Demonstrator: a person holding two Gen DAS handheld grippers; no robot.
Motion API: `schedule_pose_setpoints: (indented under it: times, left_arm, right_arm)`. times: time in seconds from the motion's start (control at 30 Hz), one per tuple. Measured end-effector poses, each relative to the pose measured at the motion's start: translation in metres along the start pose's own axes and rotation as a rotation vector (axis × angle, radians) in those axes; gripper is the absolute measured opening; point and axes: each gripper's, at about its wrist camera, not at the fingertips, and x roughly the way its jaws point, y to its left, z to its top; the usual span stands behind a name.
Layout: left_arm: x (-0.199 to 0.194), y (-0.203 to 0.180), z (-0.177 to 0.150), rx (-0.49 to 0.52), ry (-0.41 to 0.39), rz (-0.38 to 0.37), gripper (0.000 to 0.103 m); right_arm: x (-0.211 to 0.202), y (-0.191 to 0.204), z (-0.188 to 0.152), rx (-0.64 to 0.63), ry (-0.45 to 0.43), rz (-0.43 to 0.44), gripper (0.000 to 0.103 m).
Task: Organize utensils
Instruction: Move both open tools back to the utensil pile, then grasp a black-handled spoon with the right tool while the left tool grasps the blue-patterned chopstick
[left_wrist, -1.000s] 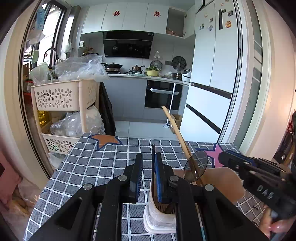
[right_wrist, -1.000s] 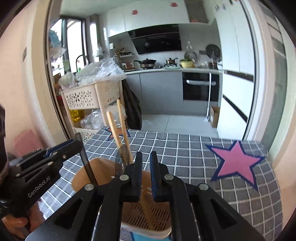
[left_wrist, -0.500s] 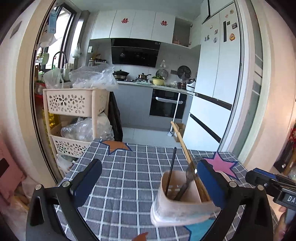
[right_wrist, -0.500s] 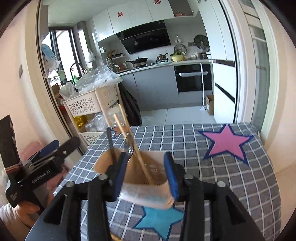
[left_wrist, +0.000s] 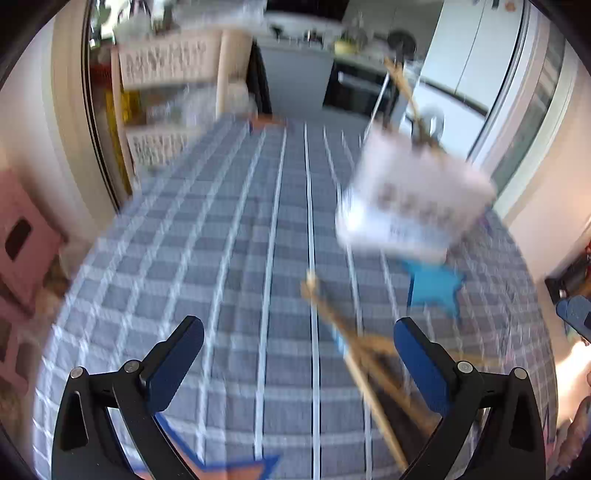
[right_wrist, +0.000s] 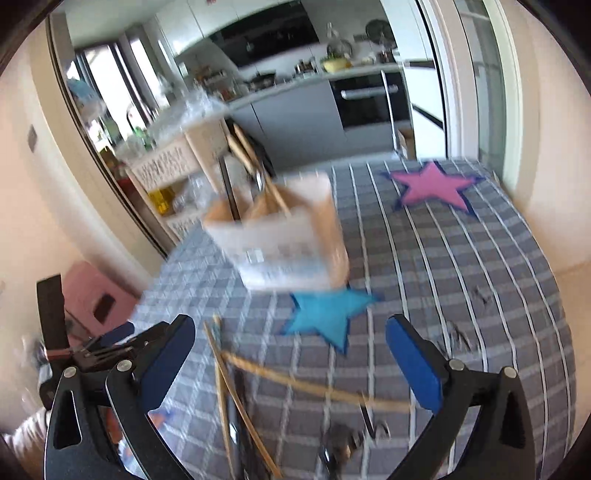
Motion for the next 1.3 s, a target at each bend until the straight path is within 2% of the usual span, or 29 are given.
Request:
schedule_pose_setpoints:
  times: [0.03, 0.23, 0.4, 0.63, 0.83, 1.0, 1.1, 1.3]
  left_arm:
    - [0.006, -0.001, -0.011, 0.002, 0.038, -0.01, 0.103]
    - [0.021, -0.007, -0.04, 0.005, 0.126, 0.018, 0.103]
    - [0.027, -0.005, -0.044, -0.029, 0.141, 0.035, 0.103]
    - [0.037, -0.013, -0.036, -0.004, 0.139, 0.056, 0.103]
    - [0.041, -0.014, -0.034, 0.013, 0.141, 0.074, 0.103]
    - [0.044, -0.017, -0.032, 0.026, 0.139, 0.081, 0.103]
    - [0.045, -0.018, -0.032, 0.031, 0.143, 0.083, 0.103]
    - [0.05, -0.024, -0.029, 0.056, 0.18, 0.104, 0.103]
  right_arm:
    - [0.002, -0.001, -0.01, 0.001, 0.031, -0.008, 0.103]
    - [0.012, -0.015, -0.051, 0.037, 0.143, -0.055, 0.103]
    - [0.012, -0.028, -0.073, 0.091, 0.189, -0.07, 0.102]
    - [0.012, -0.03, -0.083, 0.092, 0.203, -0.094, 0.101]
    - [0.02, -0.03, -0.09, 0.089, 0.248, -0.14, 0.092]
    - [0.027, -0.03, -0.094, 0.079, 0.293, -0.167, 0.071]
    - [0.03, -0.026, -0.096, 0.045, 0.308, -0.196, 0.064]
    - [0.035, -0.013, -0.101, -0.07, 0.347, -0.273, 0.06]
